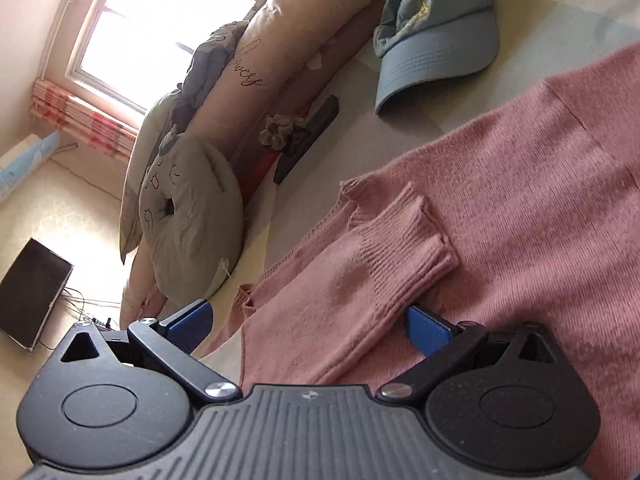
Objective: Fold clothes
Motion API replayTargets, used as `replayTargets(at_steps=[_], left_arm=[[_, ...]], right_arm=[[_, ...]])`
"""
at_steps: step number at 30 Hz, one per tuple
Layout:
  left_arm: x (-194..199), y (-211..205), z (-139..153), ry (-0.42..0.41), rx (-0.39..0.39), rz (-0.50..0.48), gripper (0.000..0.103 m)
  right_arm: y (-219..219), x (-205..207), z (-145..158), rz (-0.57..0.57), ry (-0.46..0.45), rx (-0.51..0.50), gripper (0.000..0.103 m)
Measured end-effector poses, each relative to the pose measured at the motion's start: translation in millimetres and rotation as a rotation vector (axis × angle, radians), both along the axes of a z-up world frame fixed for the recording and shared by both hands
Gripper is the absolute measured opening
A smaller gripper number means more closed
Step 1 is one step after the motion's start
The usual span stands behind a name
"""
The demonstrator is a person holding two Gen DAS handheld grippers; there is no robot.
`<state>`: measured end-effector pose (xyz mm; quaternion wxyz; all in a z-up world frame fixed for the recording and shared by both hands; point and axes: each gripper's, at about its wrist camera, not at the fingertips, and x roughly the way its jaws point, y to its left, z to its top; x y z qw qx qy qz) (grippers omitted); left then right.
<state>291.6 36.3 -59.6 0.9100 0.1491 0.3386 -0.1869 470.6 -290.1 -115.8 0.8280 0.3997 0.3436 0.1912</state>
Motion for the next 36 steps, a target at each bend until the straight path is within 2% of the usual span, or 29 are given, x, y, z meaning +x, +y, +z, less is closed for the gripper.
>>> replayTargets(at_steps=[2,6,10,13,15,16,17,18,20,21,27,33,34,36], left_arm=[[-1.3,2.8,0.9,-0.003,-0.007,0.002,0.102],[-3.9,8.3,2.7,-0.008,-0.022,0.005,0.102],[-3.0,13.8,2.7,-0.006,-0.019,0.047,0.102],[-7.4,20.4,4.9,-0.012,-0.044,0.063,0.102],[-9.3,23.2,5.5,-0.008,-0.051,0.067,0.102],[-10.0,23.9,5.7,-0.008,-0.050,0.069,0.102],[-10.7,24.6,5.8,-0.007,-0.048,0.070,0.102],[-11.4,25.3,6.0,-0.006,-0.046,0.072,0.102],[-12.6,25.9,7.8,-0.009,-0.043,0.073,0.102],[-13.2,25.7,9.4,-0.012,-0.042,0.071,0.102],[-16.1,25.1,17.4,-0.026,-0.034,0.060,0.102],[-14.3,22.1,17.9,-0.024,-0.029,0.039,0.102],[-13.0,21.6,17.3,-0.024,-0.032,0.036,0.102],[-7.7,19.0,16.0,-0.022,-0.033,0.032,0.102]], right_arm=[[3.1,10.0,-0.9,-0.008,-0.015,-0.019,0.103],[7.0,-2.6,-0.3,-0.015,-0.002,0.040,0.103],[7.7,6.6,-2.2,-0.007,-0.029,0.008,0.102],[-0.4,21.5,-6.7,-0.070,-0.005,0.001,0.080],[-8.5,19.5,-14.2,-0.107,0.020,0.006,0.045],[-13.1,16.4,-18.6,-0.117,0.030,0.011,0.036],[-18.5,13.4,-24.4,-0.123,0.046,0.023,0.014],[-23.4,11.2,-28.9,-0.128,0.069,0.046,0.006],[-30.9,7.4,-33.1,-0.128,0.087,0.119,0.007],[-30.1,6.5,-30.4,-0.128,0.099,0.115,0.008],[-19.7,-13.3,-6.6,-0.080,0.083,0.041,0.008],[-25.2,-25.5,9.4,-0.128,0.016,-0.111,0.010],[-25.5,-22.7,9.2,-0.129,0.027,-0.130,0.013],[-28.1,-18.5,7.5,-0.136,0.071,-0.185,0.035]])
